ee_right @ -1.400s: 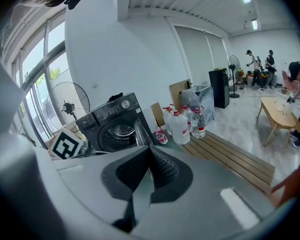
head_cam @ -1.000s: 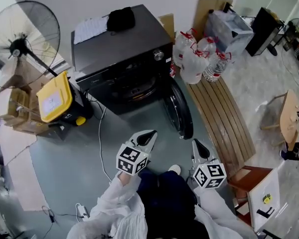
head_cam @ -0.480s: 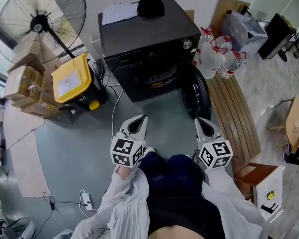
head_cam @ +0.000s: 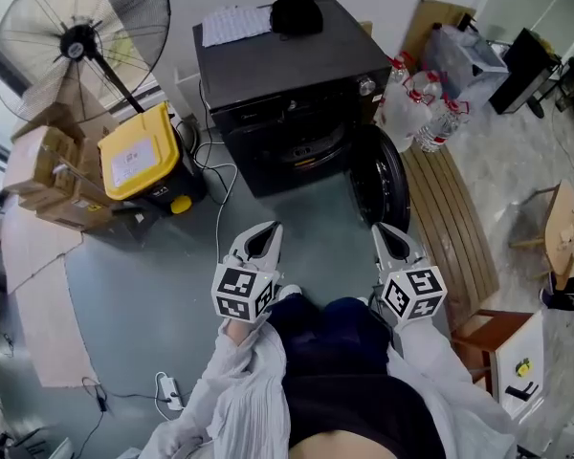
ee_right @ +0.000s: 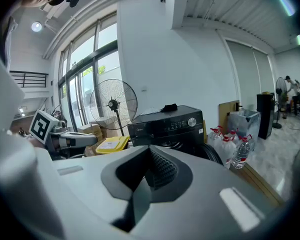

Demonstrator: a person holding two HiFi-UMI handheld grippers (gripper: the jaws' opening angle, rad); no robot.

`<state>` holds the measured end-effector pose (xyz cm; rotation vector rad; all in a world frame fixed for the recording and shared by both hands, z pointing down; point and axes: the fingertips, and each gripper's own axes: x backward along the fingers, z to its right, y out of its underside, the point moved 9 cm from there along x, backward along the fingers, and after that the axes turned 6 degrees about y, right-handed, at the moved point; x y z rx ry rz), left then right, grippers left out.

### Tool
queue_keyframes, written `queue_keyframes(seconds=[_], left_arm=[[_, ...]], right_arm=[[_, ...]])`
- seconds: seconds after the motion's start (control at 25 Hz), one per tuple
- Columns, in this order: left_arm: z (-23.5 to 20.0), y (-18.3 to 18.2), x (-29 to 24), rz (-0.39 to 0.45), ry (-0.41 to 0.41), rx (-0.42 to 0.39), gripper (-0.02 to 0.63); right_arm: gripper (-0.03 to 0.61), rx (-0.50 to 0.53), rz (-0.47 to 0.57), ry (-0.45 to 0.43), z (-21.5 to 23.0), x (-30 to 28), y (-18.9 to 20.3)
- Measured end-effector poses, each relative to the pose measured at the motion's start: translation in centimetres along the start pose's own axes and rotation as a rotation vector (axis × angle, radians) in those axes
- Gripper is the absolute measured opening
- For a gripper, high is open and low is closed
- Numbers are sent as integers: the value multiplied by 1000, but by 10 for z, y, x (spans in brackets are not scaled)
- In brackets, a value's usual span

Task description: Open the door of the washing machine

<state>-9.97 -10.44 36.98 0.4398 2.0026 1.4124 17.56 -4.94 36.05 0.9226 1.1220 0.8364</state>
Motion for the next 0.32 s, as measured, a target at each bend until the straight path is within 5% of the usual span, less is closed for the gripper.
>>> queue_keyframes(seconds=[0.32], left_arm=[[-22,2,12,0,17,-2,0]], right_arm=[[9,-7,-2,11,-25,-10,5]])
